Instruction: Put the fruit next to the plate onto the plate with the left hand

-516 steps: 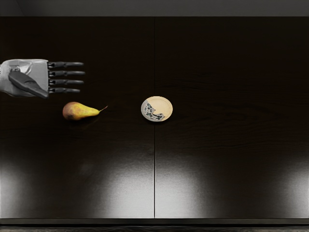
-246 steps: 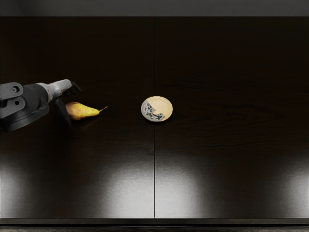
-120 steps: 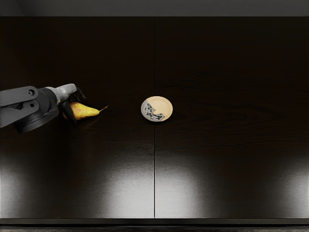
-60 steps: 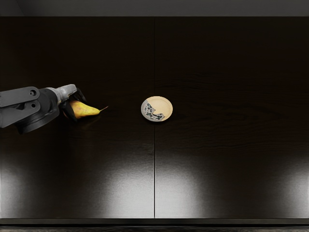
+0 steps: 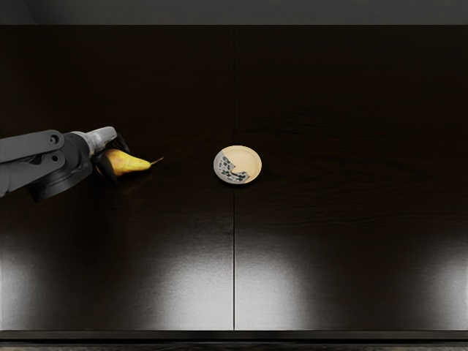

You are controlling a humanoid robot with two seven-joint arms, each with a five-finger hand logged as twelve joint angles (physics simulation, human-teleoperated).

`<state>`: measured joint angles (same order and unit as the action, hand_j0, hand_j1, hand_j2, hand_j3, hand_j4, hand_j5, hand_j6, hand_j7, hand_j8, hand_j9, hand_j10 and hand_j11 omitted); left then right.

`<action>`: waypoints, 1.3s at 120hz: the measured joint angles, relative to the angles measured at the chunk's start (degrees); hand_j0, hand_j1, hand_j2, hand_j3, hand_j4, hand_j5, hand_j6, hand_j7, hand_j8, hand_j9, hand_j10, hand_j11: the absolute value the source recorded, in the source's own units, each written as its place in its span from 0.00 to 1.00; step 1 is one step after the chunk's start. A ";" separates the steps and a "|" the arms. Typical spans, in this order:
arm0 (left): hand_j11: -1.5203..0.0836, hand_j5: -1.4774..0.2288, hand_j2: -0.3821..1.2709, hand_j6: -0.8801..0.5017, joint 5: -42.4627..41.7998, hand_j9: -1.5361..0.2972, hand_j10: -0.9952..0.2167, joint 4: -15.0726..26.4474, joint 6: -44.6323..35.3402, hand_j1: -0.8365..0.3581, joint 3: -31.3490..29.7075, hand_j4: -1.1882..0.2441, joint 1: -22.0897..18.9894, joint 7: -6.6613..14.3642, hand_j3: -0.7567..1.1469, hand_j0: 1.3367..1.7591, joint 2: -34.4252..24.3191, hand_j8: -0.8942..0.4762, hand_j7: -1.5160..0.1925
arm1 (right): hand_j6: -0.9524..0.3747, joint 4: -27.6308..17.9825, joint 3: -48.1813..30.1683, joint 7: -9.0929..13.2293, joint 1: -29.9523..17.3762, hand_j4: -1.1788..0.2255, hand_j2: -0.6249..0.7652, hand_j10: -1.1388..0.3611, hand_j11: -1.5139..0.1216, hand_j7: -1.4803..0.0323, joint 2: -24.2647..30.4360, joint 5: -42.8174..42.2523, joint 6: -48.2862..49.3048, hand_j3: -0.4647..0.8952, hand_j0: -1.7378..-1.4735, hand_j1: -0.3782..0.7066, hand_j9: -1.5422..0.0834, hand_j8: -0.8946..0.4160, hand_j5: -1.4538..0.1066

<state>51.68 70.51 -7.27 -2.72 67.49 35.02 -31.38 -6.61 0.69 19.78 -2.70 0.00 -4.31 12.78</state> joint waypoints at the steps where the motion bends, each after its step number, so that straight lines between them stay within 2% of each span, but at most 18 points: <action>1: 0.55 0.49 0.31 0.34 -0.01 0.49 0.42 -0.01 0.00 0.52 0.00 0.49 0.00 0.00 0.40 0.76 0.00 0.34 0.50 | 0.72 0.00 0.00 0.00 0.00 0.84 0.45 0.76 0.93 0.98 0.00 0.00 0.00 0.34 0.30 0.03 0.95 0.68 0.93; 77: 0.48 0.42 0.28 0.37 -0.27 0.43 0.37 0.45 0.11 0.53 0.07 0.46 0.69 0.00 0.40 0.75 -0.35 0.37 0.45 | 0.72 -0.02 0.01 0.00 -0.02 0.84 0.45 0.76 0.93 0.98 0.00 0.00 0.06 0.34 0.30 0.03 0.95 0.68 0.93; 115: 0.46 0.39 0.28 0.38 -0.75 0.41 0.38 3.08 0.58 0.54 0.55 0.48 5.33 0.00 0.40 0.75 -0.33 0.38 0.43 | 0.72 0.00 0.01 0.00 -0.02 0.84 0.45 0.76 0.93 0.98 0.00 0.00 0.06 0.34 0.30 0.03 0.95 0.68 0.93; 119: 0.46 0.39 0.31 0.38 -0.84 0.41 0.38 3.45 0.64 0.53 0.58 0.48 6.19 -0.01 0.40 0.75 -0.34 0.38 0.43 | 0.72 0.00 0.01 0.00 -0.02 0.84 0.45 0.76 0.93 0.98 0.00 0.00 0.06 0.34 0.30 0.03 0.95 0.68 0.93; 147: 0.45 0.39 0.28 0.38 -1.27 0.41 0.38 5.40 0.87 0.54 0.67 0.47 9.04 -0.01 0.40 0.75 0.50 0.38 0.43 | 0.72 0.00 0.01 0.00 -0.02 0.84 0.45 0.76 0.93 0.98 0.00 0.00 0.05 0.34 0.30 0.03 0.95 0.68 0.93; 150: 0.45 0.39 0.23 0.38 -1.33 0.41 0.39 5.47 0.89 0.56 0.66 0.47 9.80 0.00 0.40 0.75 0.71 0.39 0.43 | 0.72 0.00 0.01 0.00 -0.02 0.84 0.45 0.76 0.93 0.98 0.00 0.00 0.05 0.34 0.30 0.03 0.95 0.68 0.93; 156: 0.45 0.38 0.24 0.38 -1.61 0.41 0.40 5.78 0.93 0.54 0.68 0.48 10.77 -0.01 0.40 0.75 1.36 0.40 0.43 | 0.72 0.01 0.01 0.00 -0.02 0.84 0.45 0.76 0.93 0.98 0.00 0.00 0.03 0.34 0.30 0.03 0.95 0.68 0.93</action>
<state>50.07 76.29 -6.33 -2.03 78.26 35.01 -30.02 -6.60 0.70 19.78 -2.72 0.00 -4.31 12.82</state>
